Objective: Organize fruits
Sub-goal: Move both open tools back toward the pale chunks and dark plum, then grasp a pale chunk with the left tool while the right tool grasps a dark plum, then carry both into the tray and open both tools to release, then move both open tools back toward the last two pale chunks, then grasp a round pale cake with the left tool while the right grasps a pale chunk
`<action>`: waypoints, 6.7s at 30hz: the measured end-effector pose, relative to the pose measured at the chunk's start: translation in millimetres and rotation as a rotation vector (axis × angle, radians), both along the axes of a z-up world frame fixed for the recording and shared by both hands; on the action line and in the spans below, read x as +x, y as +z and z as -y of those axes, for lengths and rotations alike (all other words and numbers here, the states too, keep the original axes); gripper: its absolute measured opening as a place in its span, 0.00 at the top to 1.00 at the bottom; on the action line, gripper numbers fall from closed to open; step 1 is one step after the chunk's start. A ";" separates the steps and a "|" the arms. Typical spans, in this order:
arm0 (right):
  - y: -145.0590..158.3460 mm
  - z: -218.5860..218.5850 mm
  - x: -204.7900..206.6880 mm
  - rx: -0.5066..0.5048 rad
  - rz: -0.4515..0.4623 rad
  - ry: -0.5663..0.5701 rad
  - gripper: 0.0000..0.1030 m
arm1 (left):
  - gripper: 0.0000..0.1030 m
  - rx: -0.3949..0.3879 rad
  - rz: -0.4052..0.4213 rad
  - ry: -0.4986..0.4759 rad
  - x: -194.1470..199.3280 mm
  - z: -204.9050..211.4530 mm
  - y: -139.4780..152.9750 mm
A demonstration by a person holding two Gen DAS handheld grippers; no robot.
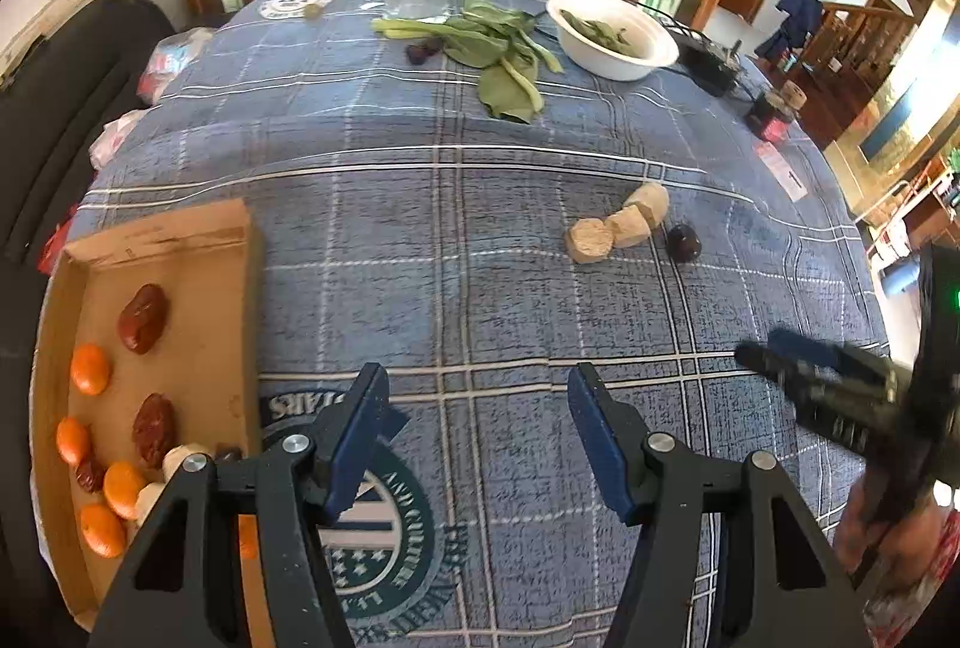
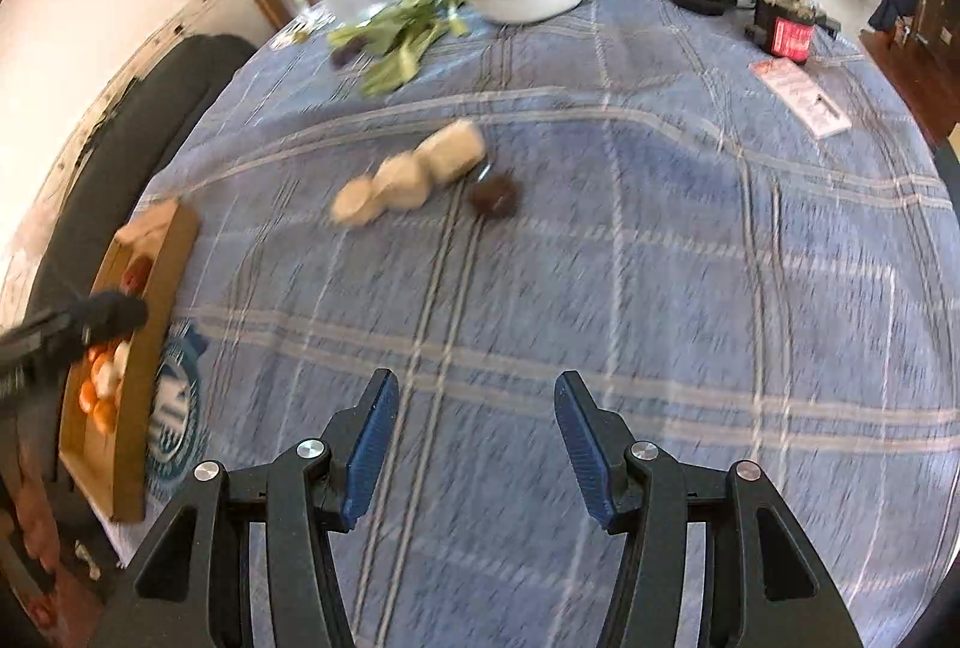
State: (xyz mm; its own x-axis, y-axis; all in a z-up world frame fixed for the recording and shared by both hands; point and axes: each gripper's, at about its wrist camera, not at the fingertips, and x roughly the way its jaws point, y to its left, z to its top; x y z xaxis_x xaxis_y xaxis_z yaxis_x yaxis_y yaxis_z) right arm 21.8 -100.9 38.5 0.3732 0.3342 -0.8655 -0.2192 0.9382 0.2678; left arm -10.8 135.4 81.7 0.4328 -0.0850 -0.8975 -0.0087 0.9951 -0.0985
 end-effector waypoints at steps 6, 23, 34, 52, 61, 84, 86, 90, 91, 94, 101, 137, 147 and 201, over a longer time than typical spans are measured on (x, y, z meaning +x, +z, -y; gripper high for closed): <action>1.1 2.4 40.1 -0.013 0.049 -0.007 0.44 | 0.41 0.012 0.009 -0.055 27.8 19.9 -10.3; -23.6 -30.7 75.7 -0.066 0.090 0.079 0.71 | 0.41 0.016 0.006 -0.255 93.8 77.3 -40.5; -18.5 7.1 59.6 -0.003 0.049 -0.018 0.74 | 0.41 0.128 -0.028 -0.406 117.4 111.0 -64.2; -16.6 5.5 67.9 -0.023 0.069 -0.050 0.51 | 0.74 0.020 -0.022 -0.314 105.4 95.1 -51.5; -20.0 2.9 70.7 -0.025 0.047 -0.061 0.73 | 0.74 -0.041 0.005 -0.250 71.7 69.6 -33.7; 45.3 -187.3 -39.5 0.069 0.087 0.281 0.73 | 0.73 -0.051 -0.001 0.236 -96.2 -180.0 -9.6; 47.1 -214.9 -53.7 0.082 0.072 0.337 0.72 | 0.73 -0.047 -0.018 0.271 -107.4 -195.6 -16.3; 43.0 -258.1 -79.4 0.073 0.048 0.432 0.72 | 0.73 -0.085 -0.009 0.307 -123.0 -219.1 -21.0; 40.1 -269.9 -86.4 0.070 0.038 0.460 0.72 | 0.73 -0.083 -0.005 0.305 -123.4 -220.3 -19.7; 32.1 -291.6 -102.5 0.054 0.016 0.513 0.72 | 0.73 -0.046 0.003 0.290 -121.7 -219.6 -17.0; 18.2 -326.6 -128.4 -0.016 0.015 0.598 0.72 | 0.70 -0.036 -0.009 0.268 -122.5 -218.2 -16.6; 33.6 -286.3 -140.1 0.083 0.029 0.545 0.47 | 0.36 0.139 0.017 0.243 -101.8 -179.2 15.8; 23.1 -174.0 -95.6 0.077 0.007 0.284 0.46 | 0.36 0.075 0.019 0.121 -67.0 -113.2 16.0; 31.2 -91.2 40.3 0.038 0.064 0.025 0.62 | 0.72 -0.070 0.104 0.040 -23.1 -72.4 5.5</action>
